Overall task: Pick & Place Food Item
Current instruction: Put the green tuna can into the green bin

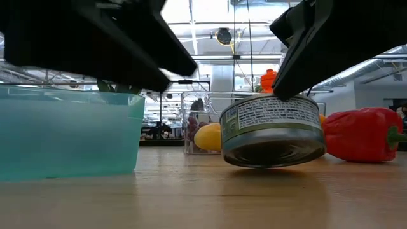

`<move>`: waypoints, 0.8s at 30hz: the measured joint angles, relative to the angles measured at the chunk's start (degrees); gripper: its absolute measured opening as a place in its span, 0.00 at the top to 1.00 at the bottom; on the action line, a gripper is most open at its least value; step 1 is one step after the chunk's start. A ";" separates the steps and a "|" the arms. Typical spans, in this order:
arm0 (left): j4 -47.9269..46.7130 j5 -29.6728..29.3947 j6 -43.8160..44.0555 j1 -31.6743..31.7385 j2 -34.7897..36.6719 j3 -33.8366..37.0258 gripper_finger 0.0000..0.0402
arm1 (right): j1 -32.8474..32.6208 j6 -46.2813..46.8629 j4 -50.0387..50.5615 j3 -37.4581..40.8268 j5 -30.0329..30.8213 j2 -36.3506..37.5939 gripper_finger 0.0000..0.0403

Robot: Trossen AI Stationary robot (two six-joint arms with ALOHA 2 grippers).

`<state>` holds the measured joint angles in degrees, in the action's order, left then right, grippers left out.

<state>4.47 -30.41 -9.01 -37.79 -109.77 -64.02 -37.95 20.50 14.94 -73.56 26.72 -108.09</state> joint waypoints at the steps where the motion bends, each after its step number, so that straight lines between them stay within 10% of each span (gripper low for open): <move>1: -1.06 -1.29 -0.84 0.12 -1.17 -1.19 0.35 | 0.00 -0.02 -0.03 0.00 -0.01 0.00 1.00; 8: -2.53 -11.55 -3.53 2.15 -6.55 -6.12 0.02 | 0.29 0.20 -0.26 0.00 -0.03 0.02 1.00; 13: -2.77 -1.50 -3.03 4.77 -7.51 -6.68 0.10 | 1.33 0.88 -0.18 -0.04 -0.07 0.04 1.00; 24: 2.01 1.49 -5.07 7.85 -11.54 -6.71 0.11 | 4.20 1.03 -2.36 -0.09 -2.28 0.07 1.00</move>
<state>6.47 -28.91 -14.08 -29.94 -121.31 -70.73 -33.75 21.54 12.58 -73.65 24.44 -108.03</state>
